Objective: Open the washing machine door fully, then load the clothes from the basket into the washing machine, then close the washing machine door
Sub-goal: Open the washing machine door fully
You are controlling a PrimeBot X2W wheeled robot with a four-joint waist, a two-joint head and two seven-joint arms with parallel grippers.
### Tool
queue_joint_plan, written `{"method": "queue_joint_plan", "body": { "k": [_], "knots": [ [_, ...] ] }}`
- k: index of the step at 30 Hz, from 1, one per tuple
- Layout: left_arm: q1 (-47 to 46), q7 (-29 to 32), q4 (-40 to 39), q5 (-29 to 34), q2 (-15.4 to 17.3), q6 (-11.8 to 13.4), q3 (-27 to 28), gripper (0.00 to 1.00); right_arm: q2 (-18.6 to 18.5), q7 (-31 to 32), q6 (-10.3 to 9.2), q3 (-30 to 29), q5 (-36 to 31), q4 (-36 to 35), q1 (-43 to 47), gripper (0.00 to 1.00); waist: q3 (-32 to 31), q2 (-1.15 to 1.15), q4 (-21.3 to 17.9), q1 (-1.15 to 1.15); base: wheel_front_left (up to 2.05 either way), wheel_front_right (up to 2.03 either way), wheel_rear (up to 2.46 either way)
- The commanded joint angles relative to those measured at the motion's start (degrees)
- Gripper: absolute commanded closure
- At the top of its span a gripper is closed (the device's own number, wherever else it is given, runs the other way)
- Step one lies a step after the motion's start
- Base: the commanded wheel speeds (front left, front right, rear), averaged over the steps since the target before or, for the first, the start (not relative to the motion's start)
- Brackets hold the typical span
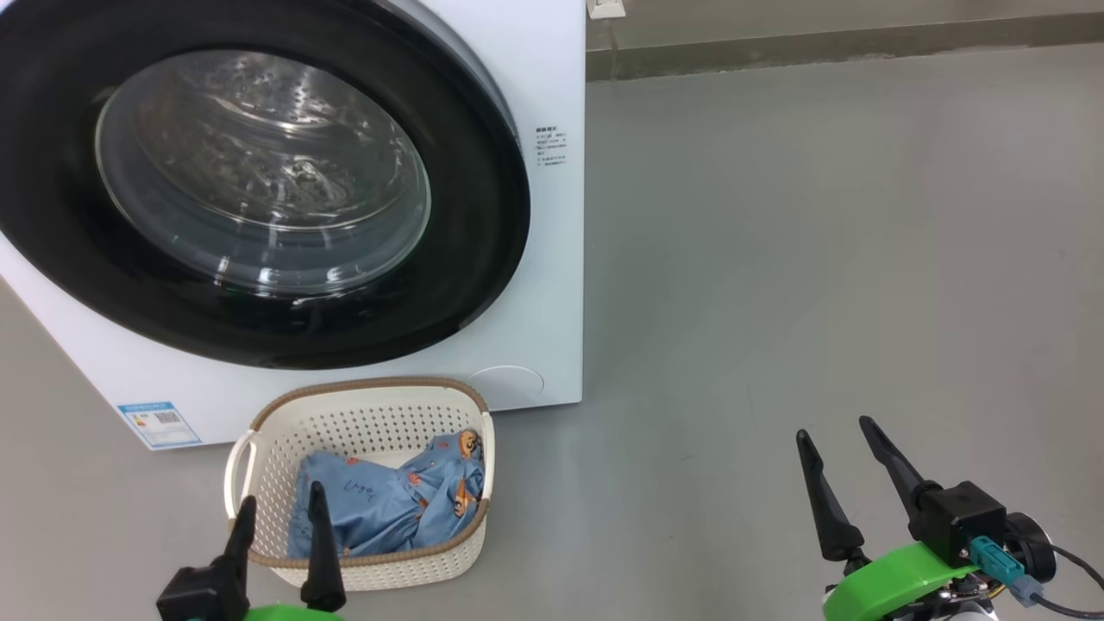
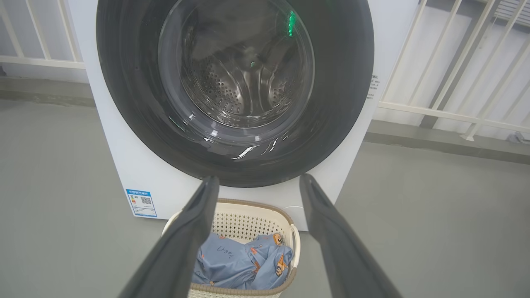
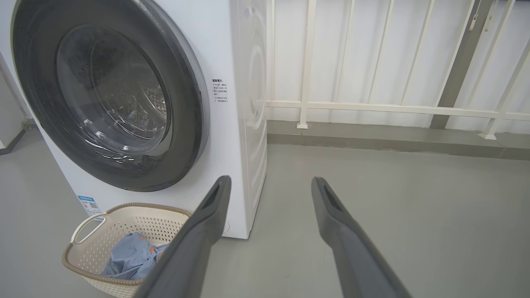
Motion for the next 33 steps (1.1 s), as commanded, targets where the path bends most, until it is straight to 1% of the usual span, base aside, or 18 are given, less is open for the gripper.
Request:
{"method": "queue_joint_plan", "body": {
  "k": [1,33],
  "knots": [
    [-1.1,-0.5,-1.7,0.9,0.5,0.3,1.7,0.0,-0.2,-0.7,0.09,1.4,-0.1,-1.3,-1.8,0.0,0.0,0.0,0.0,0.0,0.0,0.0,0.0],
    [-1.5,-0.5,-1.3,1.0,0.5,1.5,1.8,0.0,-0.2,-0.7,0.09,1.2,-0.1,-1.4,-2.0,0.0,0.4,0.0,0.4,0.0,0.0,0.0,0.0]
  ]
}}
